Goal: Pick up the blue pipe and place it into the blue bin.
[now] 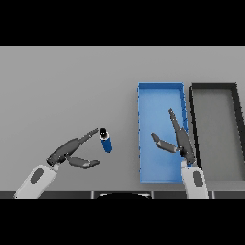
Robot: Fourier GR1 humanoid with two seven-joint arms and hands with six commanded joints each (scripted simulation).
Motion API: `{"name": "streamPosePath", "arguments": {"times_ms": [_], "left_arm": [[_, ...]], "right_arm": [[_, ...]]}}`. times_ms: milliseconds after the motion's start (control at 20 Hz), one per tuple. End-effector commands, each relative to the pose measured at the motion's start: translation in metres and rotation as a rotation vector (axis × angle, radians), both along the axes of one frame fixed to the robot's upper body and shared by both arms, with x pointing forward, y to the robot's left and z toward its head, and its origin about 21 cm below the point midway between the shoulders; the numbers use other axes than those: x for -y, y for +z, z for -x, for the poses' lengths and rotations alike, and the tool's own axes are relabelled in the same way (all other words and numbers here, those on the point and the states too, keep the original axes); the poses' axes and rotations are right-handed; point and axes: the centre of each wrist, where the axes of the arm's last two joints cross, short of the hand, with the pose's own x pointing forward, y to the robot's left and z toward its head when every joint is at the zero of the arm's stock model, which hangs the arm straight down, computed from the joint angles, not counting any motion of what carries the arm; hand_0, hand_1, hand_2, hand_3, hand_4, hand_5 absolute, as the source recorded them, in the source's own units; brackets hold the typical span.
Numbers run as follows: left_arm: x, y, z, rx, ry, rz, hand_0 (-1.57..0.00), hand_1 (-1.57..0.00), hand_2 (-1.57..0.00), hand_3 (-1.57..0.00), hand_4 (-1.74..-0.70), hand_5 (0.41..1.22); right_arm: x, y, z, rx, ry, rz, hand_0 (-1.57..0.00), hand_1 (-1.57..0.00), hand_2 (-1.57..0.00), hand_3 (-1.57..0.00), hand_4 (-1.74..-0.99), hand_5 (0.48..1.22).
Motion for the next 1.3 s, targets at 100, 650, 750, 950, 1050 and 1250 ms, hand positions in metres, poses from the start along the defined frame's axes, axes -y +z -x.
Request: {"name": "streamPosePath", "arguments": {"times_ms": [100,650,750,950,1050,1250], "left_arm": [[0.019,-0.011,-0.005,0.021,-0.013,0.042,0.00,0.00,0.00,0.00,-1.15,0.486],[0.063,-0.054,-0.025,0.003,0.040,0.099,0.00,0.00,-0.01,0.00,-1.10,0.506],[0.069,-0.057,-0.025,0.000,0.026,0.160,0.00,0.00,-0.05,-0.02,-1.12,0.543],[0.084,-0.055,-0.027,-0.060,0.023,0.271,-0.04,-0.25,-0.42,-0.35,-1.27,0.675],[0.085,-0.055,-0.027,-0.079,0.029,0.310,-0.42,-0.64,-0.78,-0.78,-1.38,0.872],[0.096,-0.056,-0.025,-0.054,0.014,0.331,-1.10,-1.19,-1.25,-1.20,-1.59,1.078]], "right_arm": [[0.003,0.000,0.001,0.008,0.000,-0.017,0.00,0.00,0.00,0.00,-1.211,0.560],[0.003,0.000,0.008,0.008,-0.006,-0.032,0.00,0.00,0.00,0.00,-1.198,0.547],[0.010,0.001,0.009,0.001,-0.017,-0.019,0.00,0.00,0.00,0.00,-1.192,0.549],[0.010,-0.001,0.006,0.007,-0.015,-0.020,0.00,0.00,0.00,0.00,-1.196,0.560],[0.008,0.001,0.006,0.007,-0.014,-0.018,0.00,0.00,0.00,0.00,-1.191,0.561],[0.008,0.001,0.005,0.016,-0.013,-0.008,0.00,0.00,0.00,0.00,-1.179,0.561]]}}
